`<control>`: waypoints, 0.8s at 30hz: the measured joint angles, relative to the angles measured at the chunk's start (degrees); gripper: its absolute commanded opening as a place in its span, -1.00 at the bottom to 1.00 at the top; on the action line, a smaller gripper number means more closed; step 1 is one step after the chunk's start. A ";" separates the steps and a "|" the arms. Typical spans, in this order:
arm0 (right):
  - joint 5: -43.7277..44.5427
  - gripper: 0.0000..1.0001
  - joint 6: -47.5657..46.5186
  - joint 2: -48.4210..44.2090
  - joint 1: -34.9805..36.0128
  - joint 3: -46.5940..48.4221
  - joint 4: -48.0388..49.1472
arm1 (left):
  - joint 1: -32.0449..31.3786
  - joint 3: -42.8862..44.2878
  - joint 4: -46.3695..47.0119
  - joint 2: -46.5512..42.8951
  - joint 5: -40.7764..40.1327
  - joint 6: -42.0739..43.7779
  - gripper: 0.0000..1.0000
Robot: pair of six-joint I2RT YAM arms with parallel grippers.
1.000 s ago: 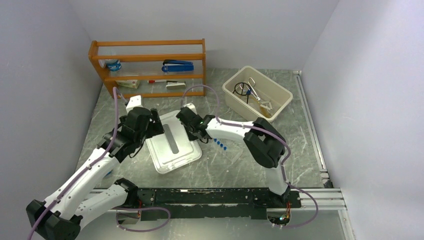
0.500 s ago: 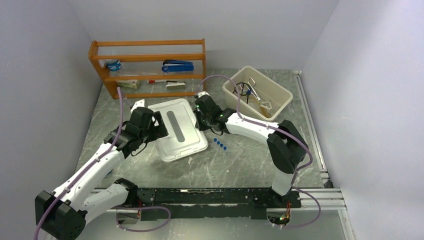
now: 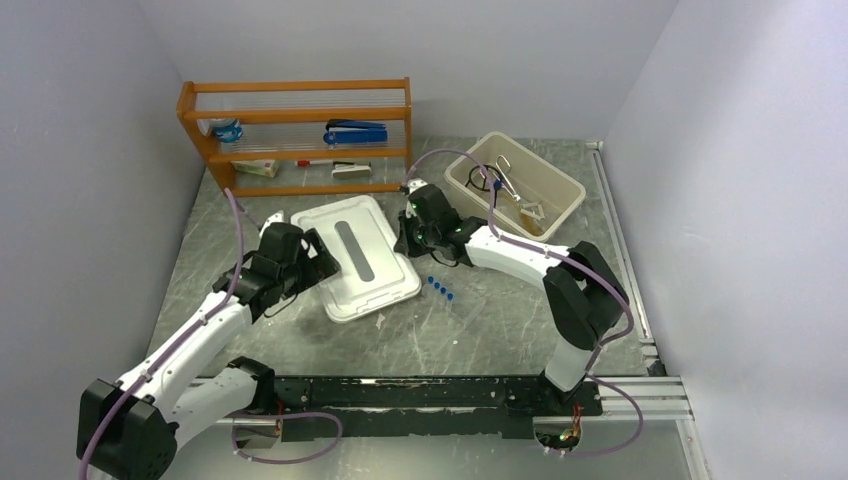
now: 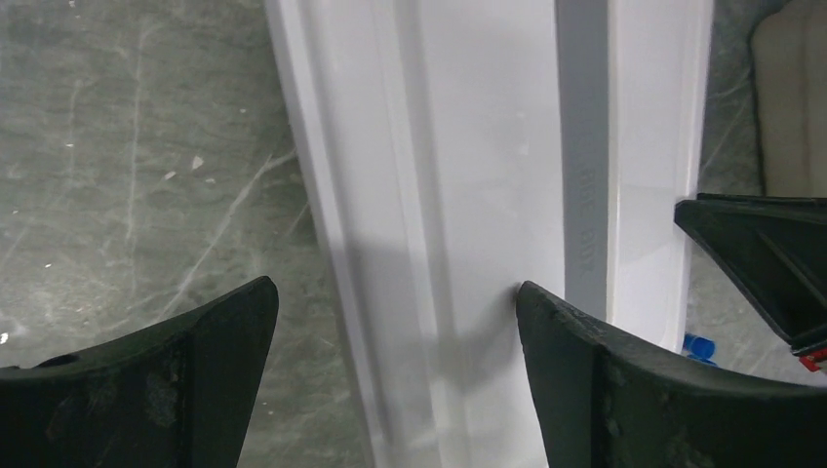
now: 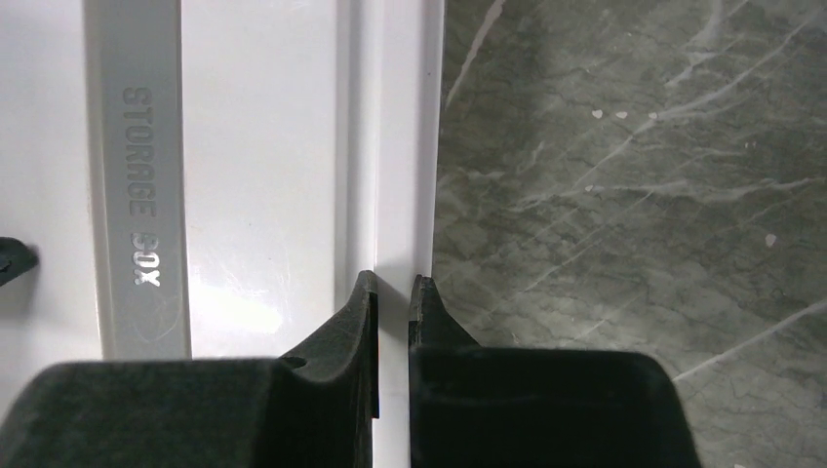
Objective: Organize the chemistry lab equipment
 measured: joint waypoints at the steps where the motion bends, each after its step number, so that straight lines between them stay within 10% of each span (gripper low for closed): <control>1: -0.35 -1.00 0.02 -0.31 -0.17 -0.04 0.22 | 0.15 -0.37 0.98 -0.15 0.46 -0.31 0.86; 7: -3.04 -1.00 0.83 -1.49 -0.74 -0.57 2.29 | 0.52 -2.84 7.52 -5.31 4.63 -3.08 0.68; 18: -5.66 -1.00 4.15 -4.63 -1.92 -2.47 5.11 | 0.63 -5.86 16.22 -14.45 11.21 -11.65 -0.78; 21: -5.77 -1.00 5.09 -6.08 -2.23 -3.26 5.40 | 0.57 -5.22 18.58 -14.45 13.49 -12.46 -0.90; 24: -5.20 -0.52 6.12 -7.87 -2.43 -3.32 5.42 | 0.61 -3.98 18.80 -14.45 14.12 -12.35 -0.91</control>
